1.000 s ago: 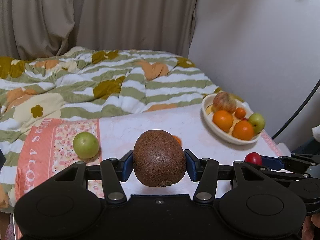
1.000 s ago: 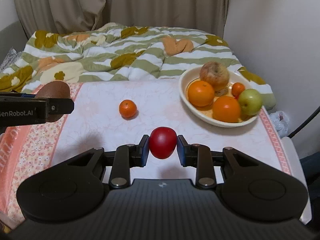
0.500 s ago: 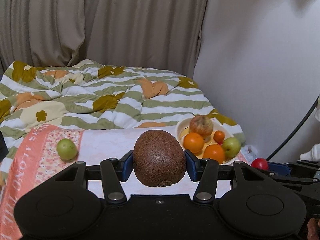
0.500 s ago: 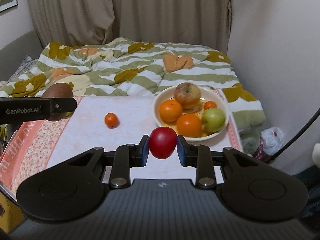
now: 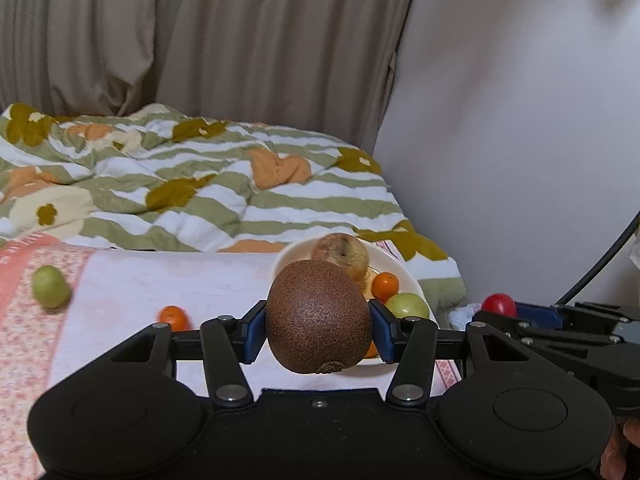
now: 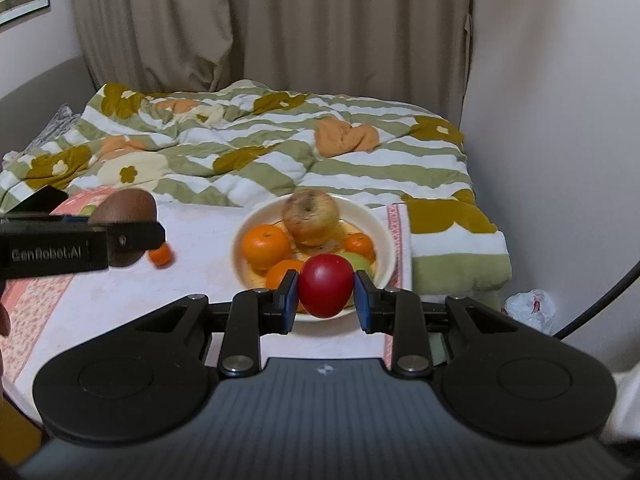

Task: Organize fruits
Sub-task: 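Carry the kiwi and tomato to the cream bowl and release them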

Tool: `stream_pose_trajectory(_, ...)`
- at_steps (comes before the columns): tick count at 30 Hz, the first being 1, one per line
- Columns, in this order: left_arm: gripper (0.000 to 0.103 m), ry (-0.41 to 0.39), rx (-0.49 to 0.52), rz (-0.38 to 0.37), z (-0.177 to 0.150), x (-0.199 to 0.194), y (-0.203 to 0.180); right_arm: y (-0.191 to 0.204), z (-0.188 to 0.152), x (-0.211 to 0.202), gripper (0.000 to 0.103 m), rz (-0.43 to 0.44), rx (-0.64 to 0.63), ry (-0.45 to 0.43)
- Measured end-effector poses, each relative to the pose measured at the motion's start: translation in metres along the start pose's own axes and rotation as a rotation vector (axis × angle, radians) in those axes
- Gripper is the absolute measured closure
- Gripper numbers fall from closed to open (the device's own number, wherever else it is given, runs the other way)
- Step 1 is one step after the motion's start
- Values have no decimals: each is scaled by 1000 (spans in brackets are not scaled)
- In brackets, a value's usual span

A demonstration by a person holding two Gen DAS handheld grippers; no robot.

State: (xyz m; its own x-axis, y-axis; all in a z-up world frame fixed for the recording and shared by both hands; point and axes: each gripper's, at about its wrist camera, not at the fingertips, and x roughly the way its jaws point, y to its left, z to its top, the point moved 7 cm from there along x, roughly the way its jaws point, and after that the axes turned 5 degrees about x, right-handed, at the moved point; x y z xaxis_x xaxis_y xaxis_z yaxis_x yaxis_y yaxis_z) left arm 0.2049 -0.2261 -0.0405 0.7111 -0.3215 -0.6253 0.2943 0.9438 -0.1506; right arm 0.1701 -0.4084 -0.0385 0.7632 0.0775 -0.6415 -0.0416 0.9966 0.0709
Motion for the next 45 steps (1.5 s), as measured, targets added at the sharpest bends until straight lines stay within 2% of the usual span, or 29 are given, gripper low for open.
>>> stream_pose_trajectory(7, 47, 75, 24, -40, 6, 63, -16, -32, 11, 38, 59, -19, 43, 21)
stream_pose_trajectory(12, 47, 134, 84, -63, 9, 103, -27, -46, 16, 63, 59, -42, 82, 44)
stream_pose_trajectory(21, 46, 233, 173, -94, 8, 149, -39, -66, 18, 91, 59, -85, 144, 80)
stream_pose_trajectory(23, 46, 234, 187, -97, 8, 152, -41, -69, 18, 96, 59, -92, 152, 86)
stream_pose_trajectory(24, 41, 225, 194, -100, 9, 152, -42, -70, 18, 97, 59, -96, 156, 87)
stream_pose_trajectory(25, 26, 212, 199, -102, 13, 152, -44, -71, 19, 98, 59, -99, 161, 89)
stream_pose_trajectory(27, 7, 169, 209, -101, 19, 146, -45, -72, 20, 100, 59, -103, 169, 90)
stream_pose_trajectory(29, 6, 139, 219, -105, 25, 140, -46, -74, 22, 101, 59, -106, 173, 88)
stream_pose_trajectory(34, 6, 137, 220, -95, 27, 133, -39, -73, 27, 106, 59, -96, 174, 91)
stream_pose_trajectory(45, 6, 128, 151, -27, 22, 105, -3, -56, 30, 137, 58, -32, 168, 137)
